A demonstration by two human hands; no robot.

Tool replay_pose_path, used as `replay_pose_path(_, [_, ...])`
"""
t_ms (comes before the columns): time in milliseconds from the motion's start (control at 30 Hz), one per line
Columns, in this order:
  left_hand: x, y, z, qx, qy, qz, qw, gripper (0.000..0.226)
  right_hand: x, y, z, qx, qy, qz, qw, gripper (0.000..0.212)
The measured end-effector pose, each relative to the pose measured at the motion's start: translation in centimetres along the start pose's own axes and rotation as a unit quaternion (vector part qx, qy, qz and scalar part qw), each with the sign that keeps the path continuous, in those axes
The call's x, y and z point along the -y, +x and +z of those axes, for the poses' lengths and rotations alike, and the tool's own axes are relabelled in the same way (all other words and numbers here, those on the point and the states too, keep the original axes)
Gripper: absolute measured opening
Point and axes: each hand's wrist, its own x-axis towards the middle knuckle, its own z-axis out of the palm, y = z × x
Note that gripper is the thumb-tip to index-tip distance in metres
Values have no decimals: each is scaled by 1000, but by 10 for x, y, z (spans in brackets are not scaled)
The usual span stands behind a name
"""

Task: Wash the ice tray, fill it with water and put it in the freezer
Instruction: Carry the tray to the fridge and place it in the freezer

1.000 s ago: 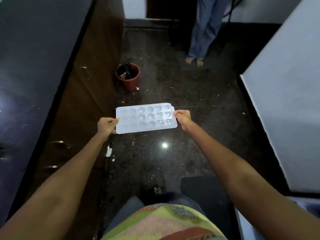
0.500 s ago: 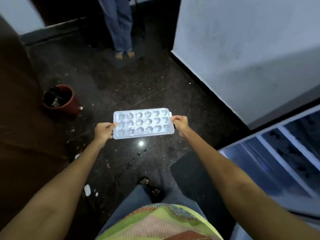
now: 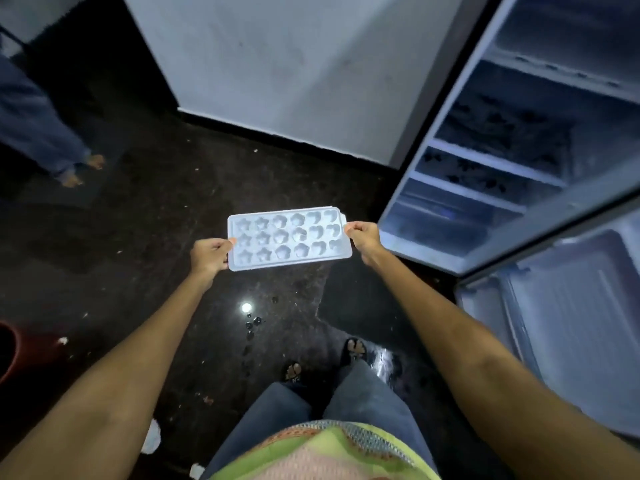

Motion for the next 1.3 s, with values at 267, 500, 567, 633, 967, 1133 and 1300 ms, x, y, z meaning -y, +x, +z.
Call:
replay_pose_path(267, [-39, 21, 116, 106, 50, 26, 993, 31, -17, 23, -112, -102, 54, 50, 992, 25])
replay_pose_path(500, [-83, 12, 216, 171, 93, 68, 978, 29, -21, 51, -202, -174, 87, 58, 979, 33])
replay_pose_path(567, [-93, 11, 241, 186, 101, 75, 974, 21, -23, 59, -226, -190, 92, 65, 975, 32])
replay_pose_path(633, [-106, 8, 268, 201, 107, 84, 970, 19, -23, 67, -251, -205, 96, 66, 972, 32])
replay_pose_path(967, [-172, -4, 367, 227, 91, 136, 960, 30, 14, 106, -353, -243, 115, 43, 962, 31])
replay_pose_path(1133, [-199, -9, 402, 243, 64, 158, 955, 19, 38, 114, -392, -254, 113, 27, 960, 17])
replay_pose_path(1300, [-233, -16, 423, 258, 48, 164, 951, 27, 66, 118, -418, -262, 103, 23, 959, 12])
